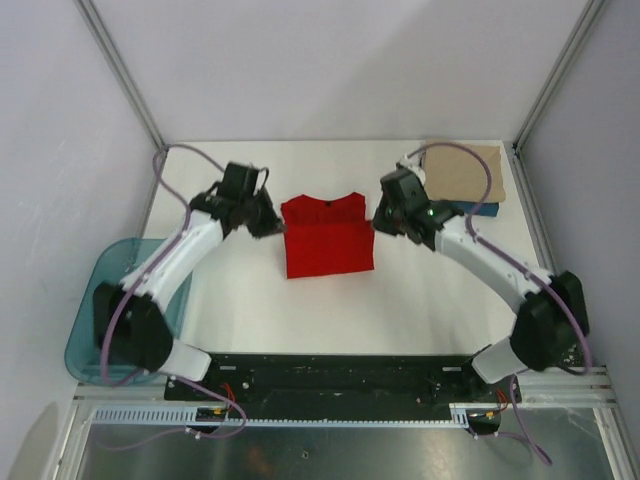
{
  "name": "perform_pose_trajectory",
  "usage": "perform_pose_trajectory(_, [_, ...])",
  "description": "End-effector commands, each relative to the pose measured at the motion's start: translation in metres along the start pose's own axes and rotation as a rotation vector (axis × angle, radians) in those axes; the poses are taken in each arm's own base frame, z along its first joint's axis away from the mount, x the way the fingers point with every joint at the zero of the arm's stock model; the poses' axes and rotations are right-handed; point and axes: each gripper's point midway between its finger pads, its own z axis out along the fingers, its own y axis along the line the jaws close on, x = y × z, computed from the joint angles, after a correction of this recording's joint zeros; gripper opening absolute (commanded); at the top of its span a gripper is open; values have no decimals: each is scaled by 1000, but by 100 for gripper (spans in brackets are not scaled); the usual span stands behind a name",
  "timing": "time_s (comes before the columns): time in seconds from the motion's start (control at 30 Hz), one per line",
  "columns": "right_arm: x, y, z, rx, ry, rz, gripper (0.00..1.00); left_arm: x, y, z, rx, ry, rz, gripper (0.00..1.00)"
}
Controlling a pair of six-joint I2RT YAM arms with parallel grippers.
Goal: Fold and stack the t-shirts
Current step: Fold the long partially folded tshirt into a neat square
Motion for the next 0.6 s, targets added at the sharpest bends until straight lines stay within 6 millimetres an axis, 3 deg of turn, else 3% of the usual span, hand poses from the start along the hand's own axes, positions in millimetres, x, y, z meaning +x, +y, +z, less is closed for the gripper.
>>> perform_pose_trajectory(0.0, [-81,37,36,-112,-144,-42,0,-80,-18,28,-23,-117,15,0])
perform_pose_trajectory(0.1, [-118,51,80,-139,-183,-52,0,-126,-20,64,-65,-154,3,0])
perform_pose_trajectory(0.23, [-137,55,162,-120,-161,-63,0,-178,-10,120,-104,-176,-23,0])
perform_pose_trajectory(0.33, [-143,50,208,-109,-128,-32,0,-196,6,165,-120,-152,-41,0])
perform_pose_trajectory(0.4, [-141,44,233,-93,-102,-21,0,-200,20,185,-137,-139,-64,0])
perform_pose_trajectory(0.57, [-148,25,259,-68,-92,27,0,-207,40,204,-167,-137,-91,0])
